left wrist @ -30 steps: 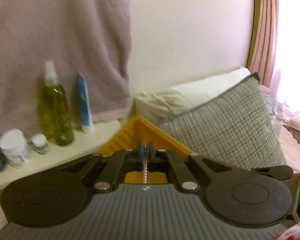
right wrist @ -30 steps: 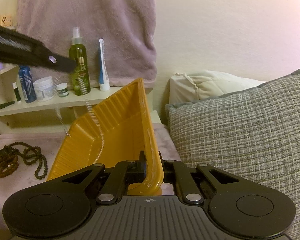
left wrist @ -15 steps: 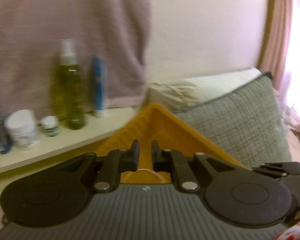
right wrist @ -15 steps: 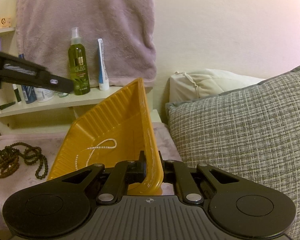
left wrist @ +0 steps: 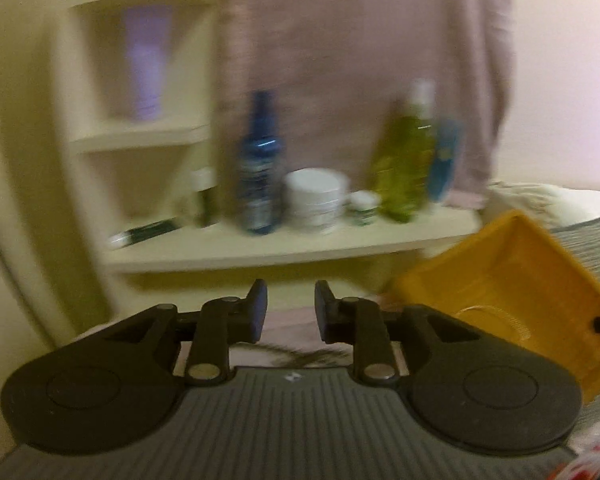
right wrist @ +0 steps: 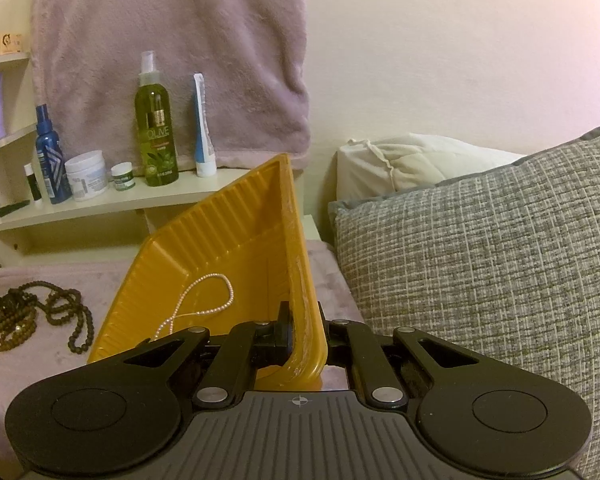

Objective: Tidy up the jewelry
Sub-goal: 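Move the left gripper to the pile and grasp a dark bead necklace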

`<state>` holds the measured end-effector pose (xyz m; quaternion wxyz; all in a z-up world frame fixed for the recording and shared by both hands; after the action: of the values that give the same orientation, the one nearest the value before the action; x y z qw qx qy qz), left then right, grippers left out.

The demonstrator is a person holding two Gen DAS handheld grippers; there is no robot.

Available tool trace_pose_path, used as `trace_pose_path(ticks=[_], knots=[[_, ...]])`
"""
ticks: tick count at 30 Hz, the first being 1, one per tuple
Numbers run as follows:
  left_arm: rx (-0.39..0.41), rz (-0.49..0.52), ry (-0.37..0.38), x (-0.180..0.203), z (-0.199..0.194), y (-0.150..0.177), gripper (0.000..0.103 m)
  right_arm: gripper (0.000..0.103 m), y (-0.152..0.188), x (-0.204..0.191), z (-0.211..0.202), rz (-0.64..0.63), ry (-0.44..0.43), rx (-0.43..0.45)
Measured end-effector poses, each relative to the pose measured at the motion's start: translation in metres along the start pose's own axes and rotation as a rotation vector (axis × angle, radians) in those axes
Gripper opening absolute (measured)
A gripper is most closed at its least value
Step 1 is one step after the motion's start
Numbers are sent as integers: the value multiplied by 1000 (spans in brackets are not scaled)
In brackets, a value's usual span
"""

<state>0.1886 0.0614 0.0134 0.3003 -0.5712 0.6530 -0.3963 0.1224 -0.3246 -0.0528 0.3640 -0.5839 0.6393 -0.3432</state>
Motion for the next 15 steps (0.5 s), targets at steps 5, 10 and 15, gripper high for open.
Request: trace_pose_path(ticks=[5, 10, 15], knots=[[-27, -50, -79, -42, -8, 27, 24, 7, 0, 0, 0, 0, 1, -2], [-60, -42, -110, -56, -8, 56, 27, 7, -1, 0, 1, -5, 3, -6], [-105, 39, -140, -54, -2, 86, 27, 7, 0, 0, 2, -14, 6, -7]])
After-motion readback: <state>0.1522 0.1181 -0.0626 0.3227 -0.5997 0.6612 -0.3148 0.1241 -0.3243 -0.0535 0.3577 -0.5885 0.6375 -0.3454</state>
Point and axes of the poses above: each gripper's, at about its wrist camera, not at the fingertips, and z roughly the way its jaws point, x to its right, y to its underside, the point moved 5 cm from there along z, roughly the way its jaws point, and after that the axes turned 2 degrees about y, right-handed, at the moved point
